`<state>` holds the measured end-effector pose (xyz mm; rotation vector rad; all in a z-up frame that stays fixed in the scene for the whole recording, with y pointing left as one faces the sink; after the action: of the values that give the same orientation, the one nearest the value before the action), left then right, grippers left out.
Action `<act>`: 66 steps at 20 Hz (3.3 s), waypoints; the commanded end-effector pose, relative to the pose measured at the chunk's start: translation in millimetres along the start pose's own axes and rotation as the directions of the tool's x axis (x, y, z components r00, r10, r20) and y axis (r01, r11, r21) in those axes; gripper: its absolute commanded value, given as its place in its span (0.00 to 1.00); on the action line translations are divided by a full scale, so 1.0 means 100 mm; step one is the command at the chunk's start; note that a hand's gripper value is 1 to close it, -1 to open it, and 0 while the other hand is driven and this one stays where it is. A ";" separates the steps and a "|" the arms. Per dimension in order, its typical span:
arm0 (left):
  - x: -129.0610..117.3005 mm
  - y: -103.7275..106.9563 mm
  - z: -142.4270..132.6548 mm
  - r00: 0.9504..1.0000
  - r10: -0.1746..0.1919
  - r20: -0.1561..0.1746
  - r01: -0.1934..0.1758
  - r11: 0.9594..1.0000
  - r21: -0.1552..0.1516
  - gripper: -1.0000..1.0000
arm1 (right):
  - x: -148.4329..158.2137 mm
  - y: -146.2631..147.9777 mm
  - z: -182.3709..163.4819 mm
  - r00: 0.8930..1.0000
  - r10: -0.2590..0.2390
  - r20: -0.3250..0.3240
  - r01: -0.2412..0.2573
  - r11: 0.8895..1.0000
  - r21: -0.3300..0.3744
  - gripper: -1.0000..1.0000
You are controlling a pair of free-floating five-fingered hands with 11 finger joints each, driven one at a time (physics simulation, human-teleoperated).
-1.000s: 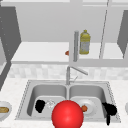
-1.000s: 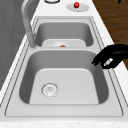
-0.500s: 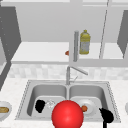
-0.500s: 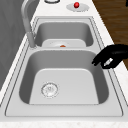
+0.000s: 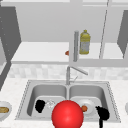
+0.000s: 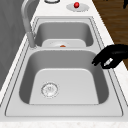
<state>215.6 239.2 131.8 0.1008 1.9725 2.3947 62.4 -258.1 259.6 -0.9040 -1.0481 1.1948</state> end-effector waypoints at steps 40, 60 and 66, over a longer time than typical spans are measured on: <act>0.44 0.18 2.27 0.895 0.444 0.041 -0.446 0.894 0.052 0.00 | 0.03 -0.02 -0.05 1.000 -0.011 0.000 0.011 1.000 -0.027 0.50; 0.06 -0.16 3.34 0.842 0.534 0.075 -0.539 0.838 0.085 0.00 | 0.03 -0.02 -0.05 1.000 -0.012 0.000 0.012 1.000 -0.027 0.50; 0.04 -0.53 3.63 0.857 0.508 0.084 -0.514 0.852 0.100 0.00 | 0.03 -0.02 -0.05 1.000 -0.012 0.000 0.012 1.000 -0.027 0.50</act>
<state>238.9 587.3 164.6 0.7720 2.2481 2.5664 68.2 -255.2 260.9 -0.9175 -1.0703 1.1733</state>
